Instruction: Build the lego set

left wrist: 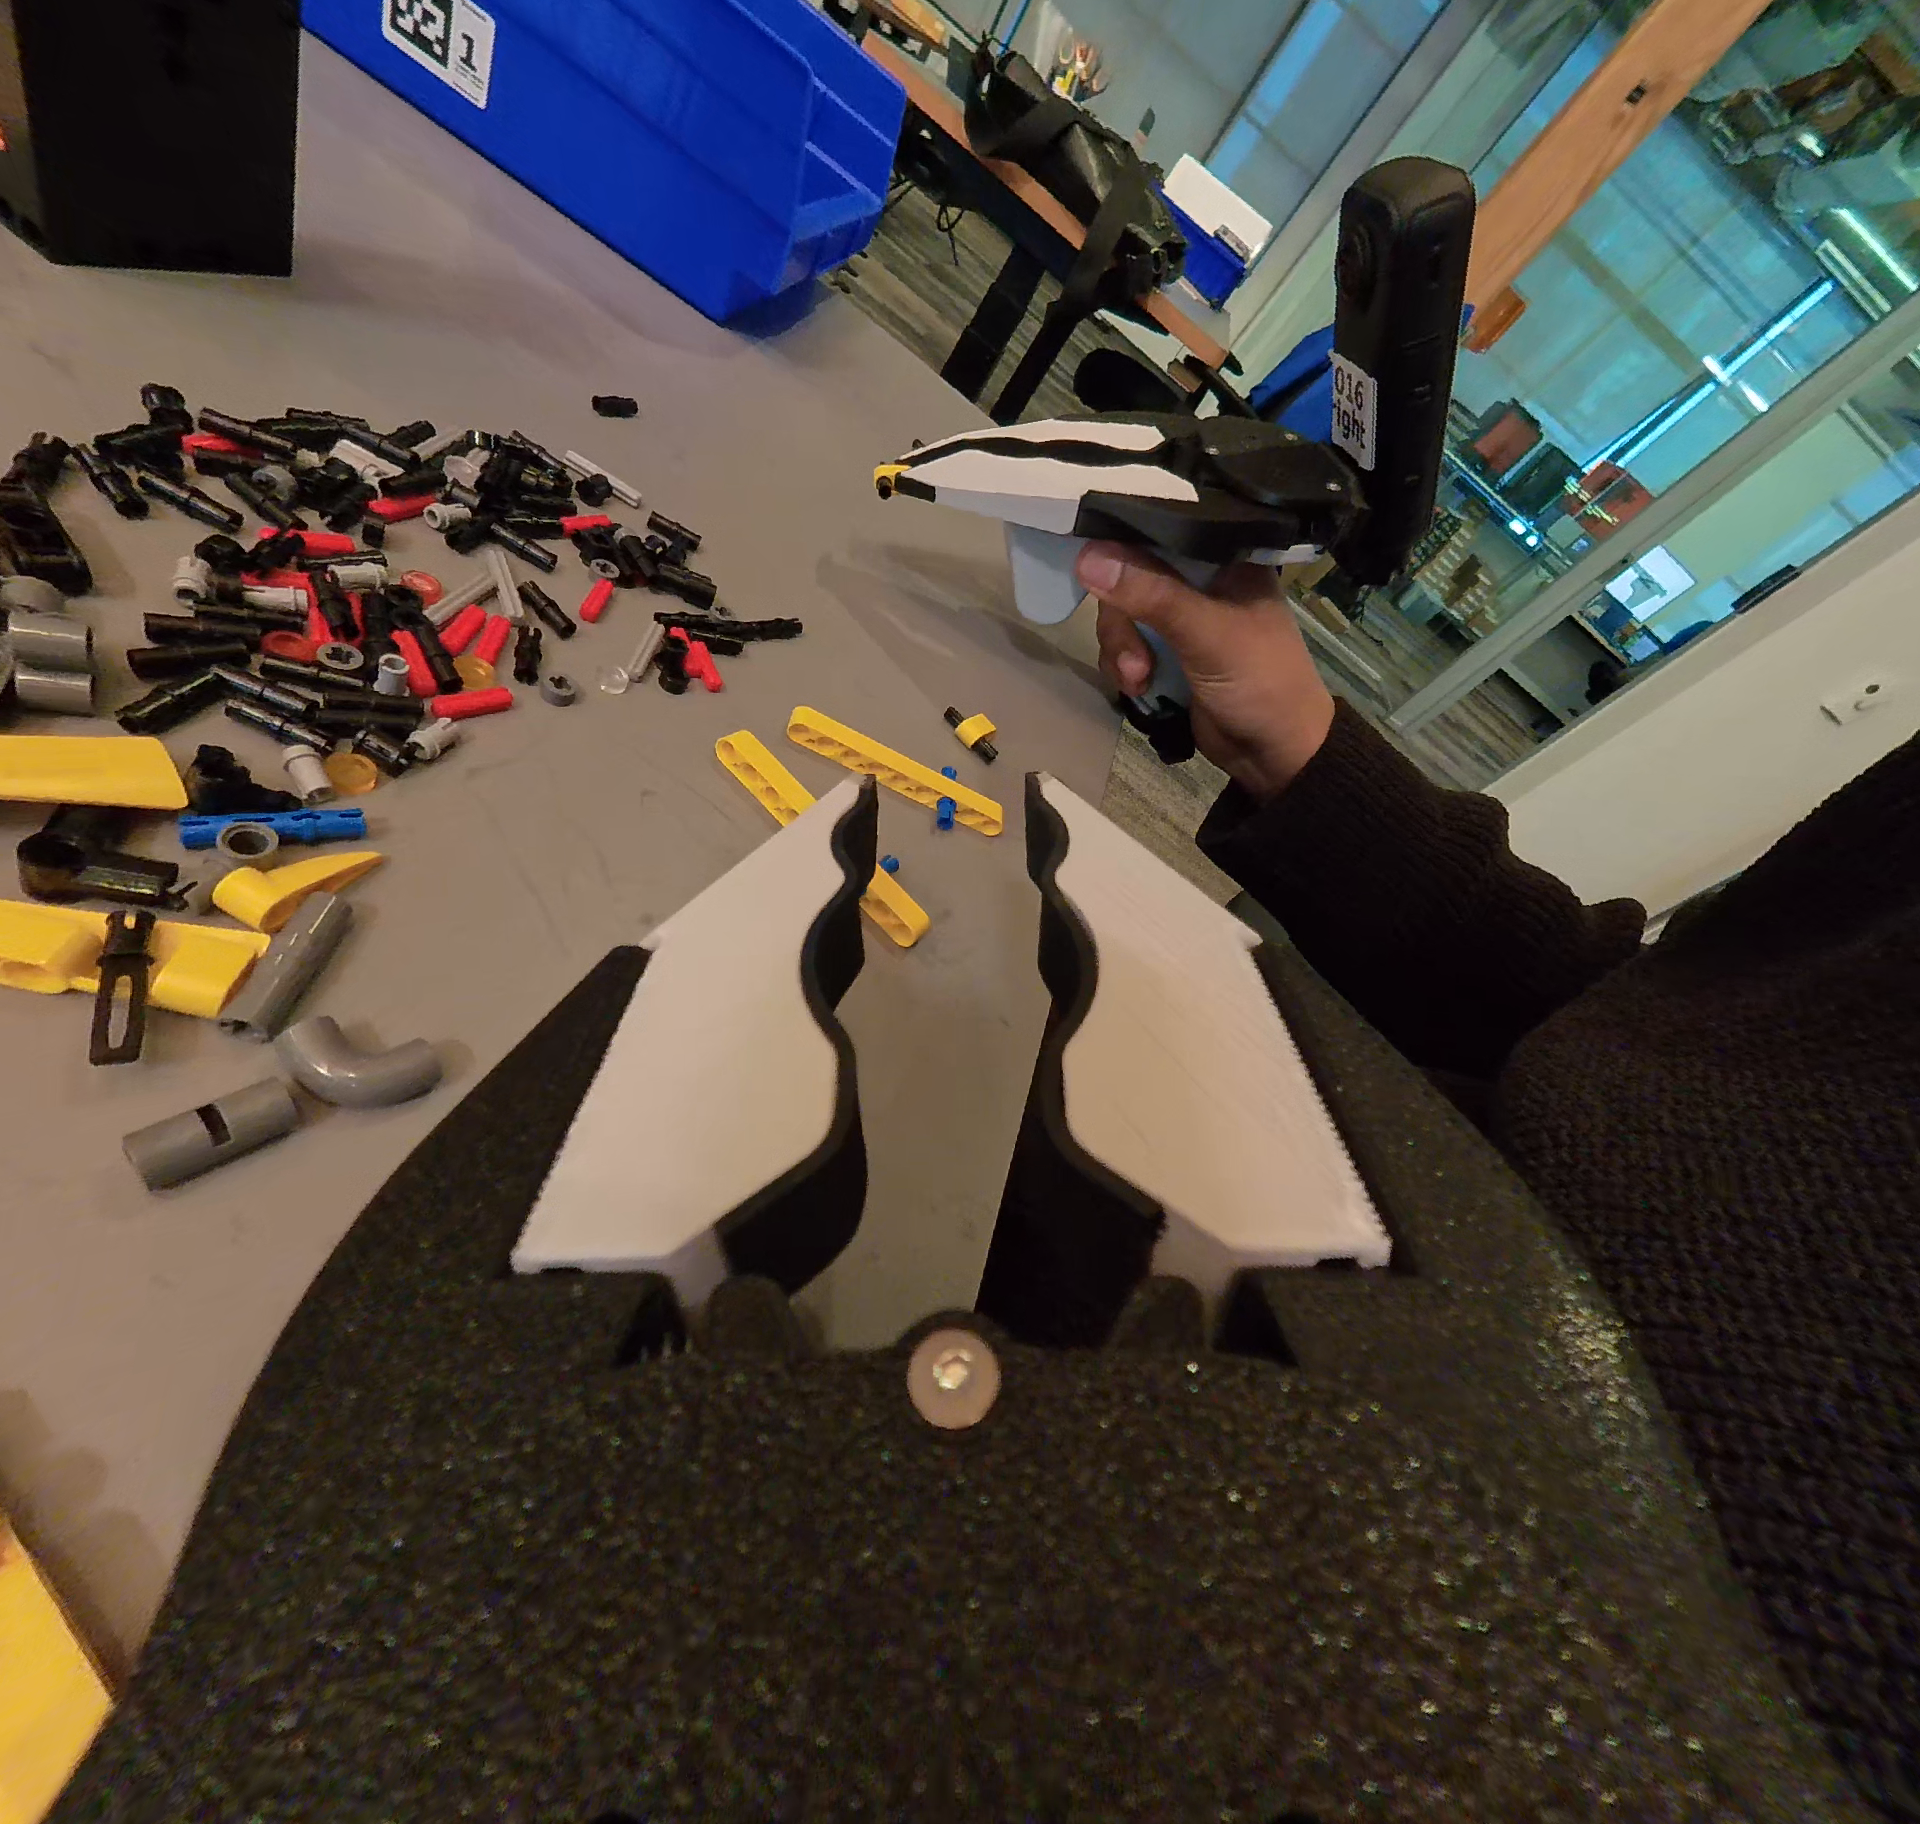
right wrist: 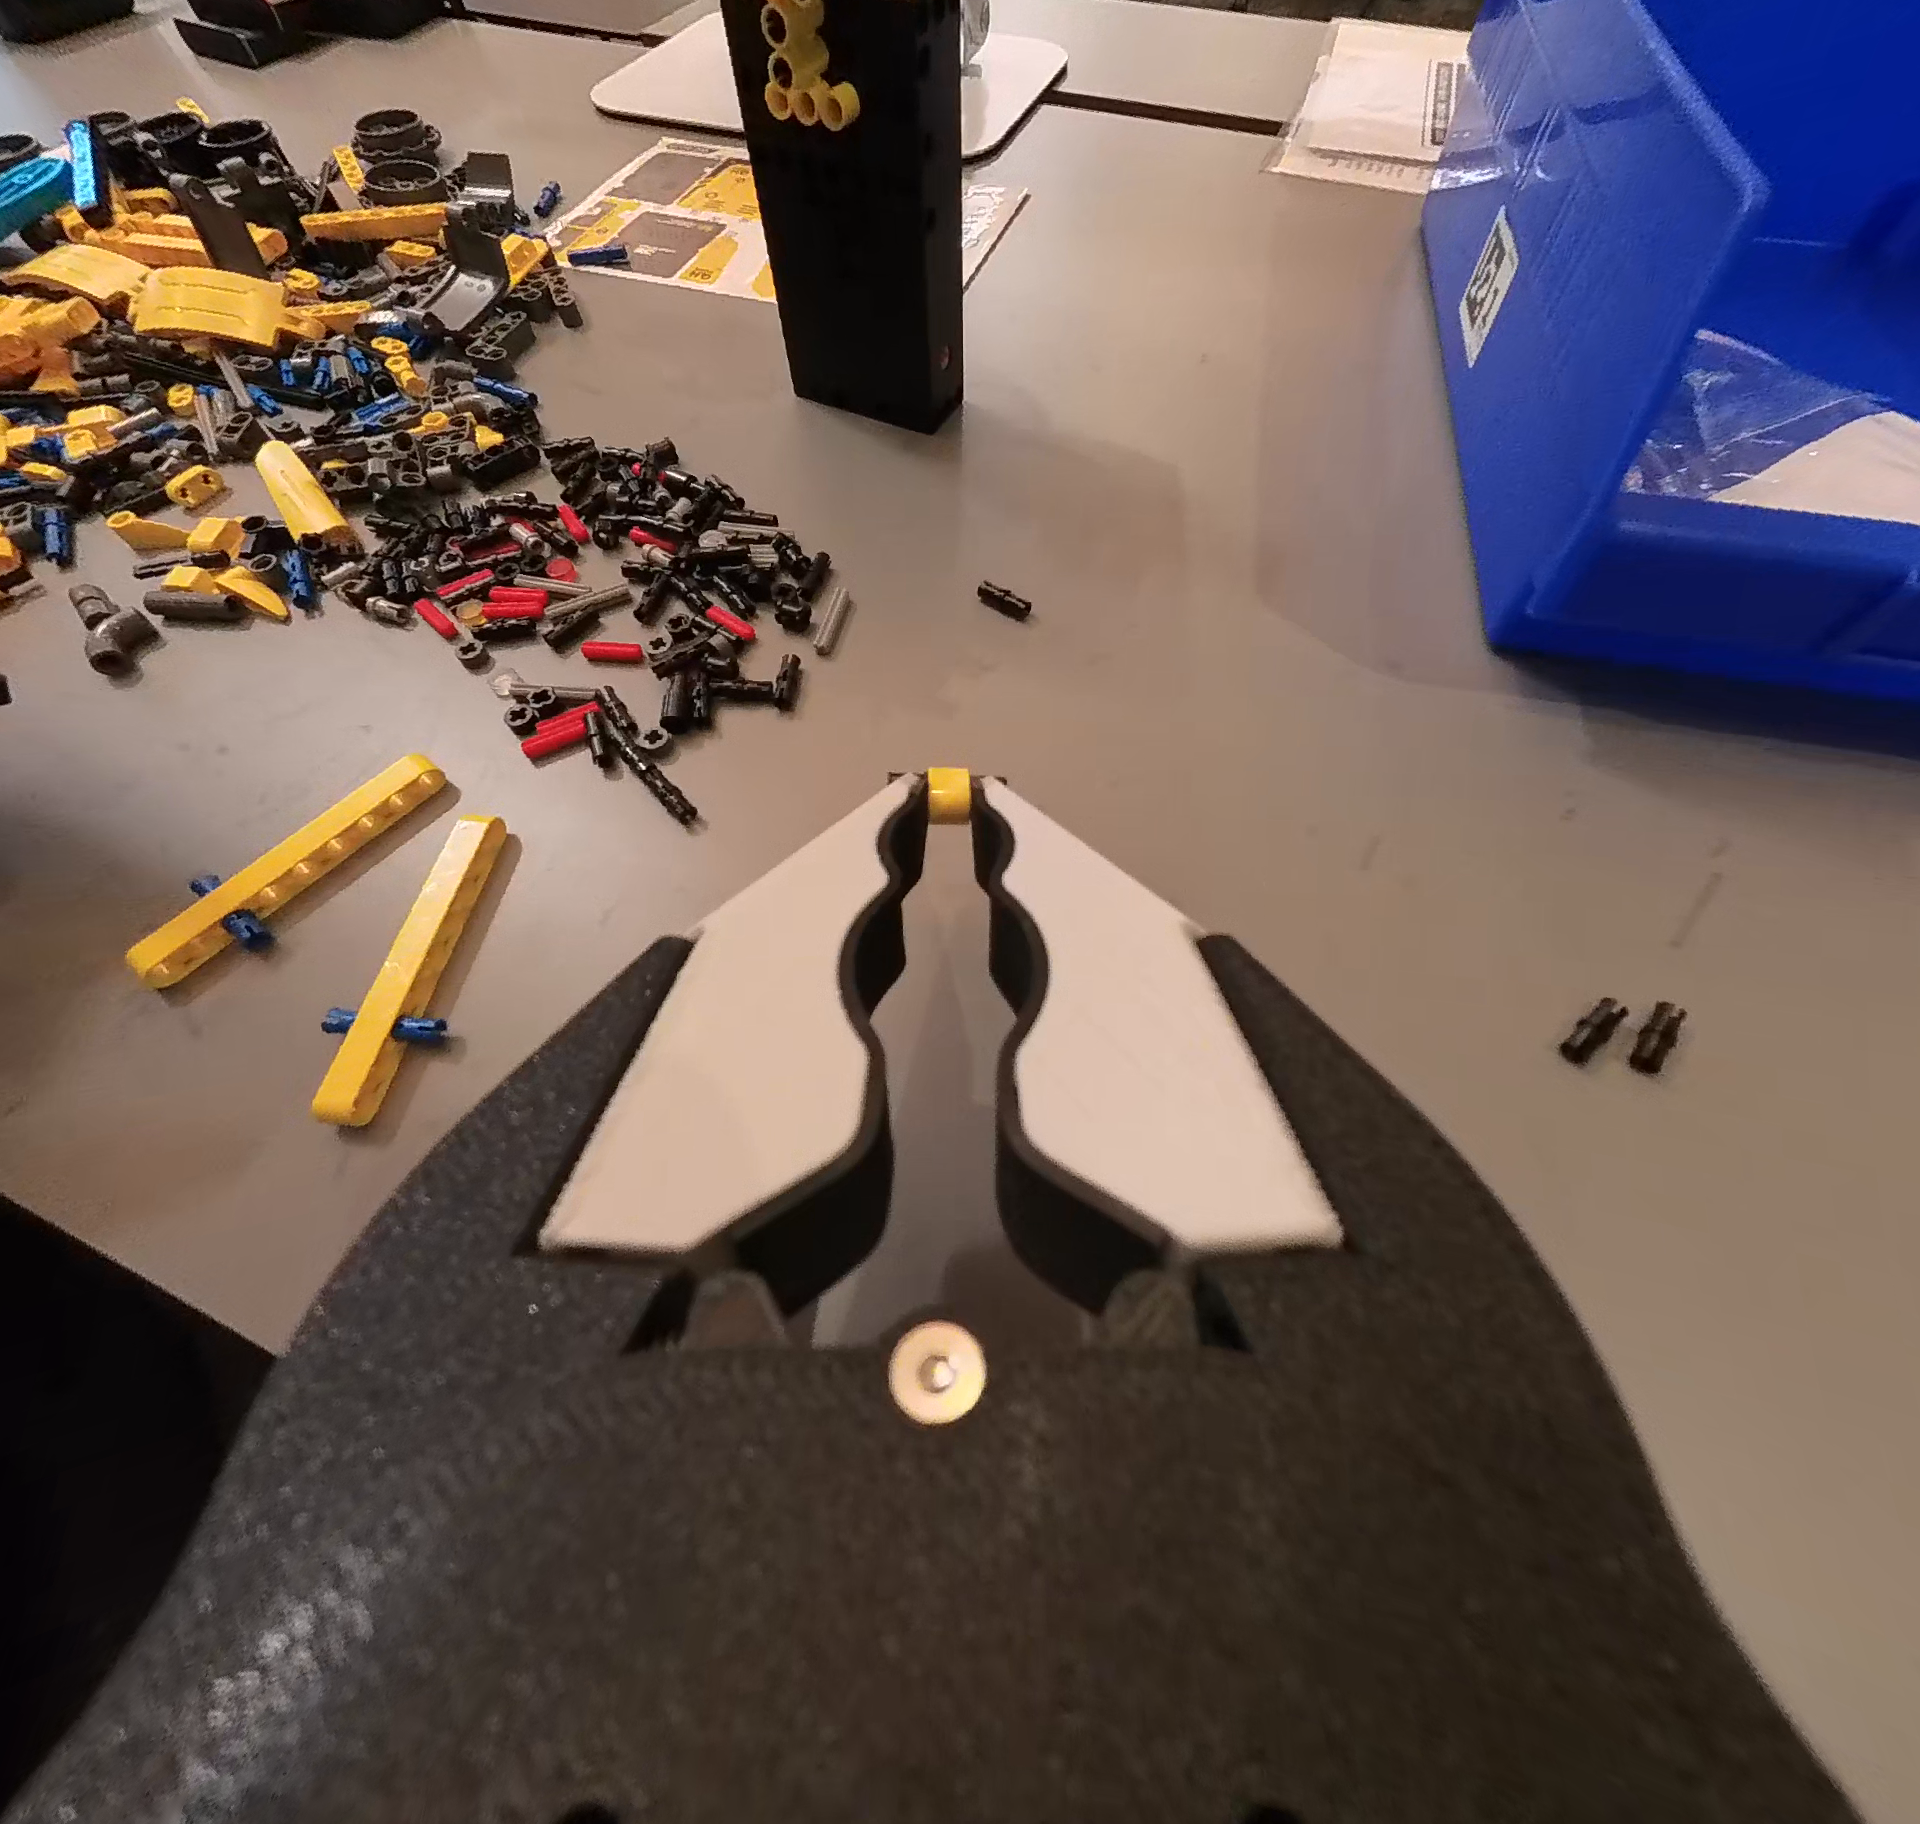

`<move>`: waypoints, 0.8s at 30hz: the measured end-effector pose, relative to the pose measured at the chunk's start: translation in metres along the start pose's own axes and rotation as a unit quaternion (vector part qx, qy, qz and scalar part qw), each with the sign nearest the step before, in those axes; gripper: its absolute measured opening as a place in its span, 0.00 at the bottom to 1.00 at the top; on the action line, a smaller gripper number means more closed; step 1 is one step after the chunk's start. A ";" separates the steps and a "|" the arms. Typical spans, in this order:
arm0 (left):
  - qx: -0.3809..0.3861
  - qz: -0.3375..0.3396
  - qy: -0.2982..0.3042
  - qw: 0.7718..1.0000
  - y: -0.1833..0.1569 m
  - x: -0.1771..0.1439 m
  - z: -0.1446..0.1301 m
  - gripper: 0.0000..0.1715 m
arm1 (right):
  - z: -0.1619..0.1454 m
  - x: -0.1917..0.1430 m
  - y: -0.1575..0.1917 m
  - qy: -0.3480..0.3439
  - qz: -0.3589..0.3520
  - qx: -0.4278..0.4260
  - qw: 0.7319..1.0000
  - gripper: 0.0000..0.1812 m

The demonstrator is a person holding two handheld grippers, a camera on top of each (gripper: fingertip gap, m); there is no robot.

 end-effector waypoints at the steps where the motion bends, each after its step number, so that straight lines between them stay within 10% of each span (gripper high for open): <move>1: -0.001 -0.001 0.000 1.000 0.000 0.000 0.000 0.16 | 0.000 0.000 0.000 0.000 0.000 0.000 1.000 0.04; 24: -0.002 -0.003 -0.001 1.000 0.000 0.000 0.000 0.16 | 0.001 -0.001 -0.001 -0.005 -0.005 -0.002 1.000 0.04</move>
Point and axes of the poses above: each gripper's, where its closed fingertips meet, x out along the fingers, z out of its top, y = z × x across the jaws, the point moved 1 cm from there along -x, back along the fingers, and after that the axes turned 11 degrees about z, right-handed, at the moved point
